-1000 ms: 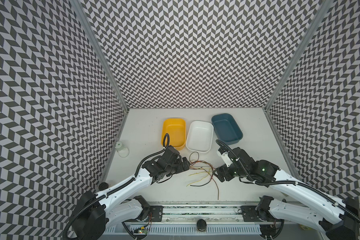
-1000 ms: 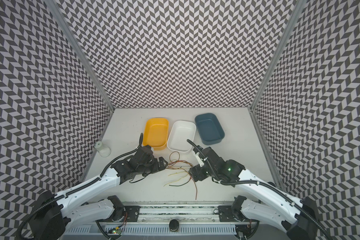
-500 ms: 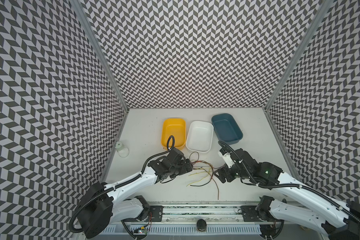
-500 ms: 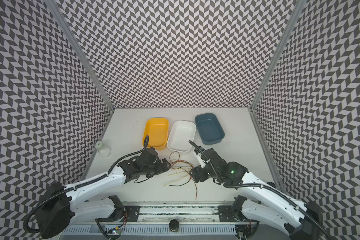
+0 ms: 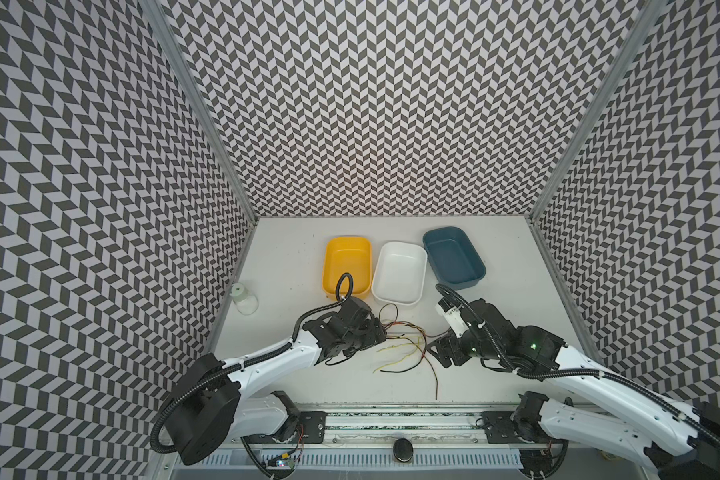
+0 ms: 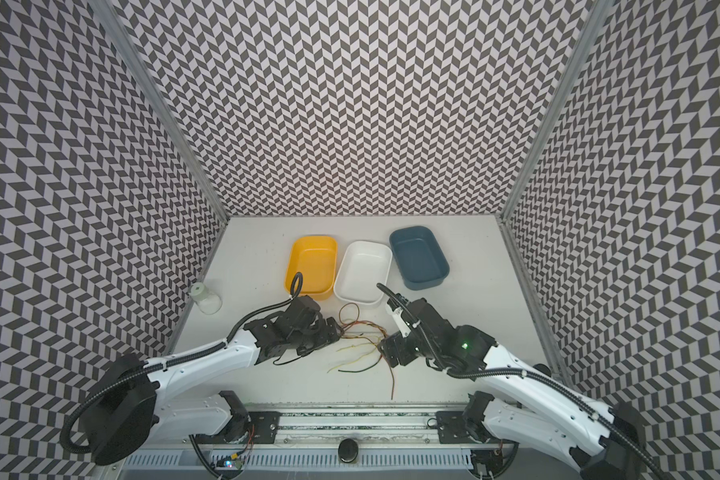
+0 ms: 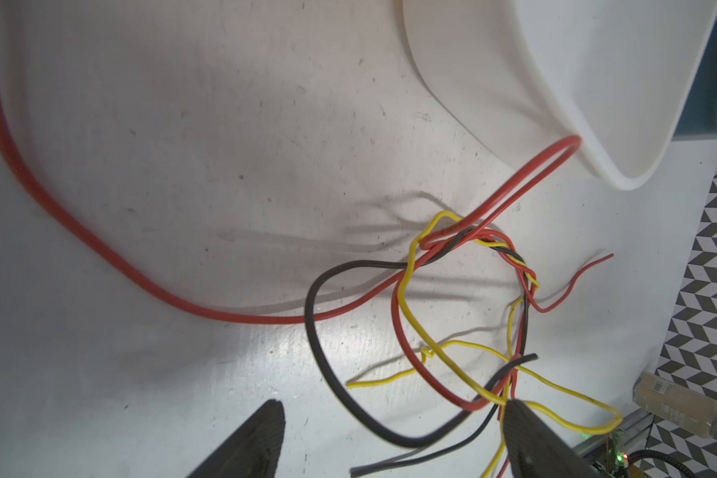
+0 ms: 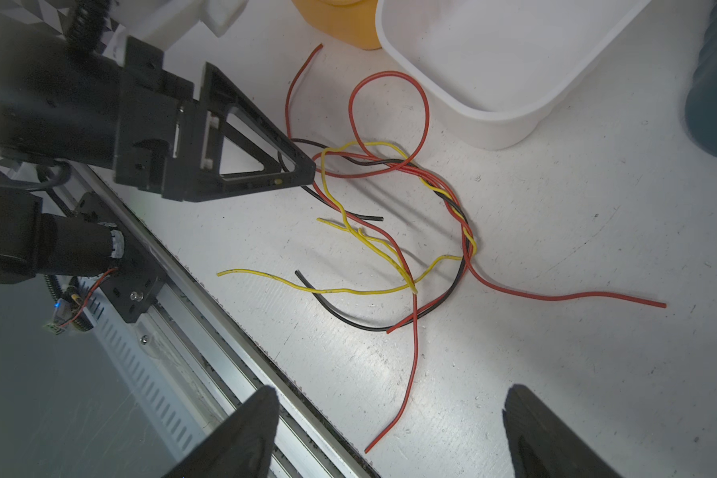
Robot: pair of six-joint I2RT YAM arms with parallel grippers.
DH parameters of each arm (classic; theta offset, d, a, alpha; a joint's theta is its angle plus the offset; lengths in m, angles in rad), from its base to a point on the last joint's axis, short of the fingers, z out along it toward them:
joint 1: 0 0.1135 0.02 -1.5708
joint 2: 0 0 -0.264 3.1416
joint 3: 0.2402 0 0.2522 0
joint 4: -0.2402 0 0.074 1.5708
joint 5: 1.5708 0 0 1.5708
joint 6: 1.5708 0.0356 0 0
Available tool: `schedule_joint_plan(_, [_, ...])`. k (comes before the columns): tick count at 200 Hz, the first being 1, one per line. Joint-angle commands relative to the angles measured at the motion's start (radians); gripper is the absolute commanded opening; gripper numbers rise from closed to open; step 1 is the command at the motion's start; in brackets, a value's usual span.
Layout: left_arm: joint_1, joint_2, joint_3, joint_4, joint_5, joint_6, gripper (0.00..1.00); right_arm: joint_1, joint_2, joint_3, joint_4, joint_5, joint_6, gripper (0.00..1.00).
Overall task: Untangle the cables
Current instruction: 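Close the left gripper on the wire bundle while the right gripper hovers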
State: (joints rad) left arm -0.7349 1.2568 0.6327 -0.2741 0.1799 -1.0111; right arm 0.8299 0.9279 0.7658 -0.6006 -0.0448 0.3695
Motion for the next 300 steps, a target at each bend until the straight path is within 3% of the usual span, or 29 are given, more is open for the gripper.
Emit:
schedule_joint_plan(1, [-0.008, 0.017, 0.004, 0.033, -0.001, -0.027, 0.83, 0.012, -0.018, -0.007, 0.020, 0.007, -0.010, 0.86])
schedule_joint_plan(146, [-0.020, 0.107, 0.009, 0.138, 0.002, -0.077, 0.60, 0.039, -0.008, -0.034, 0.080, -0.034, -0.017, 0.86])
schedule_joint_plan(199, [-0.026, 0.141, 0.036, 0.142, 0.000, -0.076, 0.38, 0.052, 0.006, -0.048, 0.109, -0.052, -0.003, 0.86])
schedule_joint_plan(259, [-0.027, 0.129, 0.026, 0.153, 0.018, -0.076, 0.00, 0.055, 0.043, -0.060, 0.147, -0.097, 0.001, 0.87])
schedule_joint_plan(300, [-0.027, 0.018, 0.000, 0.145, 0.022, -0.057, 0.00, 0.055, 0.033, -0.016, 0.135, -0.115, 0.084, 0.88])
